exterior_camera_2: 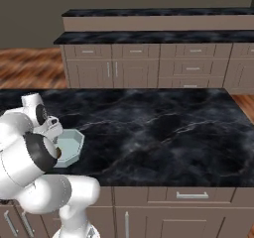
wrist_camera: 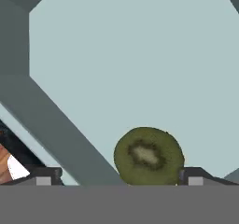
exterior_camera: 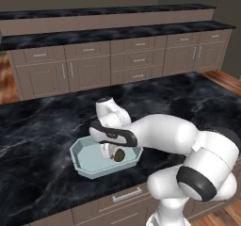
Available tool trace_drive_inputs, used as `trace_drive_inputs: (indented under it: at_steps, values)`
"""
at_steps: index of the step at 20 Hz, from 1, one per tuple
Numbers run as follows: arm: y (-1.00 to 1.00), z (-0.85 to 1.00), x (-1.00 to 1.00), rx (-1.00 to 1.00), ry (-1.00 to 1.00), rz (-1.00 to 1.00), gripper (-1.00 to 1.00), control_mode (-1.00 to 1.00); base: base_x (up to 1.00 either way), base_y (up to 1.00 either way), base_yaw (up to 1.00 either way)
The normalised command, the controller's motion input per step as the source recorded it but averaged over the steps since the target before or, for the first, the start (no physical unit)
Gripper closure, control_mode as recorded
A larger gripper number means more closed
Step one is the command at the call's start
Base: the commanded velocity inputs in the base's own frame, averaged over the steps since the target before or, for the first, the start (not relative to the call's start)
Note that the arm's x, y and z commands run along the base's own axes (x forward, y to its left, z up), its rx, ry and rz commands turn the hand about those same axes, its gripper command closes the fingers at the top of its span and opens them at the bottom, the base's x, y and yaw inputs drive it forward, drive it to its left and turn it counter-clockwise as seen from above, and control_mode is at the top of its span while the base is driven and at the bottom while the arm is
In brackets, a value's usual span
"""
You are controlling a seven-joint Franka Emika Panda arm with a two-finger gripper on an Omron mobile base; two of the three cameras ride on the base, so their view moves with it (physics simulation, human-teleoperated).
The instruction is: Pick the pear and kiwi from the fridge and place them inside the tupperware on the counter.
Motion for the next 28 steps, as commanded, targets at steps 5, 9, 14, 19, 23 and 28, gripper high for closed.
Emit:
trace_drive_inputs:
  at_steps: [5, 9, 14, 19, 23, 28]
  values:
    - [-0.04, 0.75, -0.46, 0.00, -0.07, 0.00, -1.00, -1.00, 0.00, 0.00, 0.00]
    - [-0.13, 0.74, -0.48, 0.05, 0.00, -0.02, -1.00, -1.00, 0.00, 0.00, 0.00]
    - [-0.32, 0.69, -0.50, 0.30, 0.00, -0.22, -1.00, -1.00, 0.00, 0.00, 0.00]
    - [-0.48, 0.58, -0.50, 0.33, 0.00, -0.30, -1.00, -1.00, 0.00, 0.00, 0.00]
    - [-0.36, 0.15, -0.29, 0.05, 0.00, -0.28, -1.00, -1.00, 0.00, 0.00, 0.00]
    - [-0.14, 0.00, -0.26, 0.00, -0.03, -0.23, -1.00, -1.00, 0.00, 0.00, 0.00]
